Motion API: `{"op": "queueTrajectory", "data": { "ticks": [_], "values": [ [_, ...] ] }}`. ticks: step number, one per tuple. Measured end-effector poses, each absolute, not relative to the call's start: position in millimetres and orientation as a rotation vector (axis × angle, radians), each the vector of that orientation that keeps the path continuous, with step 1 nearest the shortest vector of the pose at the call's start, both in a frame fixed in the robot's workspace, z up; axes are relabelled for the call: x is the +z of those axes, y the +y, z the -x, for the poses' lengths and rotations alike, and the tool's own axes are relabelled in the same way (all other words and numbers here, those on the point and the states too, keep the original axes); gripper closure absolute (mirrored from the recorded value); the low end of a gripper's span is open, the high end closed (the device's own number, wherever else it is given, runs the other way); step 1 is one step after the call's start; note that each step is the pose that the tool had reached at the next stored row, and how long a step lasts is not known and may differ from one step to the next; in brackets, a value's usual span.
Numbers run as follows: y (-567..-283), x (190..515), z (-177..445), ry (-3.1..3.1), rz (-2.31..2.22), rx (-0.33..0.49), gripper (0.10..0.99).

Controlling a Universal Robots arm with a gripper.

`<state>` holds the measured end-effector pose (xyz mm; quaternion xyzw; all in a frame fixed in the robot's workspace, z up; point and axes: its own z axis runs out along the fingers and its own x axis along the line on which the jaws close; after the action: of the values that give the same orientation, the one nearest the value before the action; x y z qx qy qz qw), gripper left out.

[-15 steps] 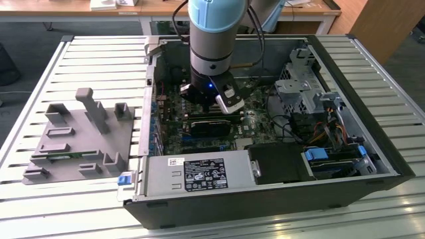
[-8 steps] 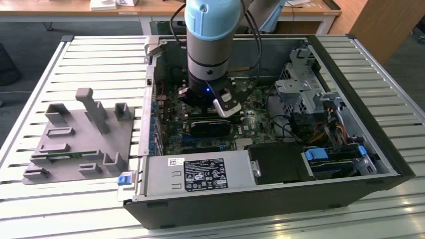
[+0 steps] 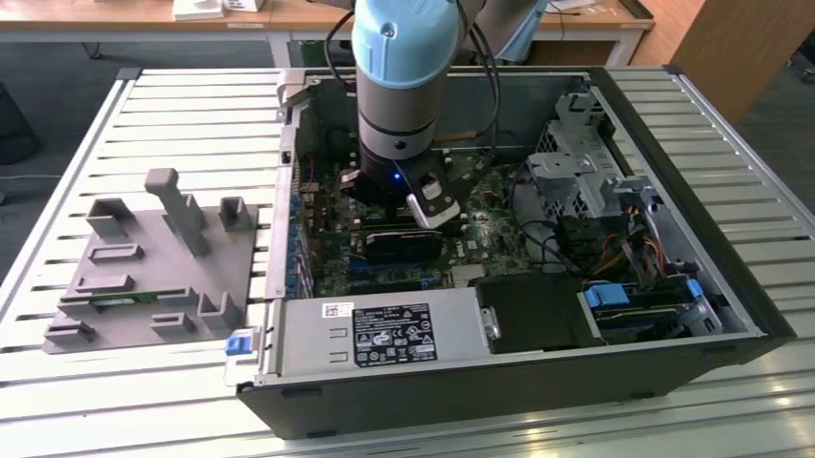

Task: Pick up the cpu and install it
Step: 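Install the second cpu locking lever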

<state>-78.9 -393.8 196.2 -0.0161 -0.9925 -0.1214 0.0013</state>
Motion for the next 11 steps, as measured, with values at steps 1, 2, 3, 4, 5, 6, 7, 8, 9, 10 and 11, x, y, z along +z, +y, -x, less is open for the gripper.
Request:
{"op": "queueTrajectory", "data": {
  "ticks": [1, 2, 3, 4, 5, 6, 7, 8, 9, 10, 11],
  "values": [
    [-393.7, 195.9, 79.0, -3.115, 0.051, -0.387, 0.980],
    [-393.7, 195.7, 79.1, -3.114, 0.051, -0.392, 0.980],
    [-393.5, 195.4, 79.2, -3.113, 0.050, -0.396, 0.980],
    [-393.4, 195.0, 79.3, -3.113, 0.050, -0.400, 0.980],
    [-393.2, 194.7, 79.5, -3.113, 0.050, -0.402, 0.980],
    [-392.9, 194.4, 79.7, -3.112, 0.050, -0.404, 0.980],
    [-392.5, 194.0, 80.0, -3.112, 0.050, -0.405, 0.980],
    [-392.1, 193.7, 80.5, -3.112, 0.050, -0.407, 0.980],
    [-391.6, 193.3, 81.0, -3.112, 0.050, -0.408, 0.980],
    [-391.1, 193.0, 81.7, -3.112, 0.050, -0.410, 0.980],
    [-390.5, 192.8, 82.3, -3.111, 0.050, -0.412, 0.980]
  ]
}}
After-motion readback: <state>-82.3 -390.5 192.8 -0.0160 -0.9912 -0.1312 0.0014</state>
